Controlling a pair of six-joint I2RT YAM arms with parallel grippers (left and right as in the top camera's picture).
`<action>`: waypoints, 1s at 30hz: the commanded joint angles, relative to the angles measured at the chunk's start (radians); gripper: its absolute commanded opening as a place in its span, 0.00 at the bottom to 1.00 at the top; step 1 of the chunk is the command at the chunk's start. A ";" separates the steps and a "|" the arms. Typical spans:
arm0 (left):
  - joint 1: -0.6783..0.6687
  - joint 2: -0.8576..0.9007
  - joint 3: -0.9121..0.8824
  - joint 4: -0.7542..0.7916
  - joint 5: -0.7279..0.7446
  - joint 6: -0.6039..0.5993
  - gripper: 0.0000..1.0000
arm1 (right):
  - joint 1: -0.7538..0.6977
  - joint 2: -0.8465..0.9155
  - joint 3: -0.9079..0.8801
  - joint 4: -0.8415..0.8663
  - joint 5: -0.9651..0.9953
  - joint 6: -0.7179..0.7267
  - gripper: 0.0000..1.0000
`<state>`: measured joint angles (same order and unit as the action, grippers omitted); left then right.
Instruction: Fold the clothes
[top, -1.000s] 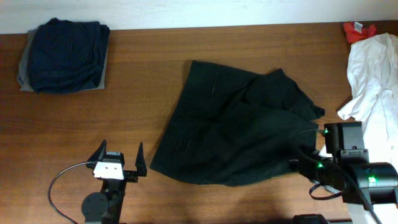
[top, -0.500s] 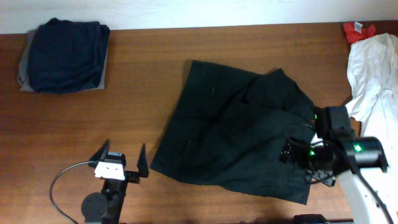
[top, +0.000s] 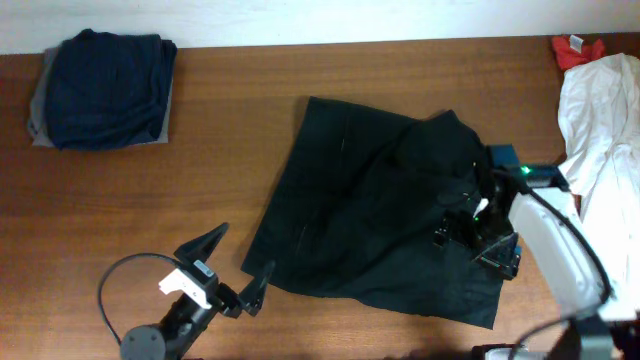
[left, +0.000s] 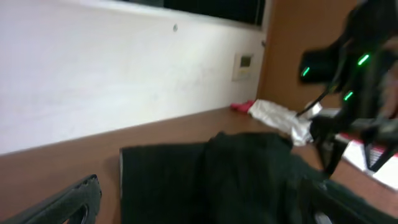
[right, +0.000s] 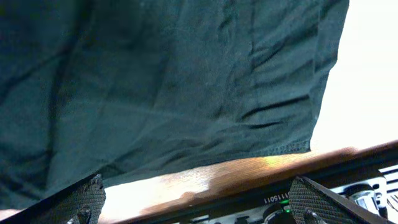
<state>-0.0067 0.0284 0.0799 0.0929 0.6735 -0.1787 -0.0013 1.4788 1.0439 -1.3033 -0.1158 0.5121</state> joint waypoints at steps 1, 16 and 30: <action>0.003 0.132 0.182 -0.095 0.011 0.058 0.99 | -0.006 0.069 0.013 0.011 -0.005 -0.007 0.98; -0.182 1.219 1.283 -1.108 -0.404 0.305 0.99 | -0.008 0.095 0.030 0.156 -0.005 -0.007 0.98; -0.336 1.508 1.298 -1.048 -0.177 0.299 0.99 | -0.007 0.095 0.030 0.340 -0.005 -0.007 0.98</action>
<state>-0.3073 1.4490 1.3605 -0.9562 0.4534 0.1093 -0.0025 1.5730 1.0569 -0.9638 -0.1219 0.5117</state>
